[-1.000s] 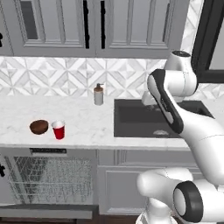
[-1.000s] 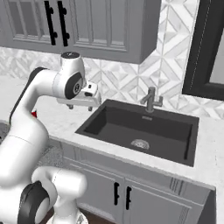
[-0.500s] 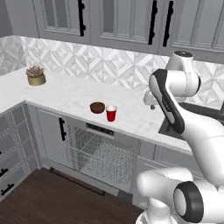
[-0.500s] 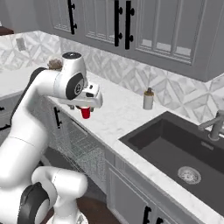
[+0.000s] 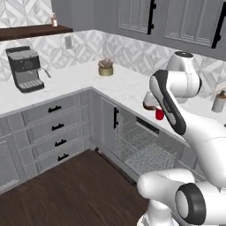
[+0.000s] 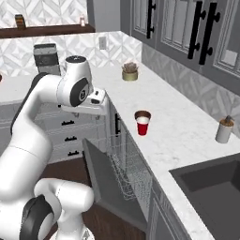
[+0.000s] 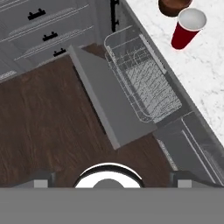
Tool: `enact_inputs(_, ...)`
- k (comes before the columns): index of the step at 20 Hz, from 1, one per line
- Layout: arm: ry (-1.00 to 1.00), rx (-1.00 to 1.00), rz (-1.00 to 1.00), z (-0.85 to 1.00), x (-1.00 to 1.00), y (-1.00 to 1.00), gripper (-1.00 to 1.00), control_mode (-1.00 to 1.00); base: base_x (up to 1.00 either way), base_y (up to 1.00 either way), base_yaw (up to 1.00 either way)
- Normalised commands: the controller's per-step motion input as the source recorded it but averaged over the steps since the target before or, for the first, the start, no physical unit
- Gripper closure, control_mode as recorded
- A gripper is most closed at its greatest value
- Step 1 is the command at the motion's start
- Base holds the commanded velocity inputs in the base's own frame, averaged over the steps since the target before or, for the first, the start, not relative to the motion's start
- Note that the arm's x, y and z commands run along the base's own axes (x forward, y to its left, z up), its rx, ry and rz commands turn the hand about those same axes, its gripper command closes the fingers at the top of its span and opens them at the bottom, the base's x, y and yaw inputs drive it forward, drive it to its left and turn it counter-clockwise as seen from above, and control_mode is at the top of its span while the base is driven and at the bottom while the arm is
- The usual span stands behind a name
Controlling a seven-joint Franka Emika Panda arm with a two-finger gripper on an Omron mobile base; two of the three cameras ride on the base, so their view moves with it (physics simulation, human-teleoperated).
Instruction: Pick up the cup and bowl from the counter, place them in the dishwasher, and close the dishwasher door.
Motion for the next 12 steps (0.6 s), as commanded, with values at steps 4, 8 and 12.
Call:
enact_inputs(4,0.0,0.0,0.0,0.0,0.0,0.0,-1.0,1.0,-0.06,-0.36,0.38)
enact_inputs(8,0.0,0.0,0.0,0.0,0.0,0.0,-1.0,1.0,0.0,-0.46,0.18)
enact_inputs(12,0.0,0.0,0.0,0.0,0.0,0.0,-1.0,1.0,0.0,-0.51,0.1)
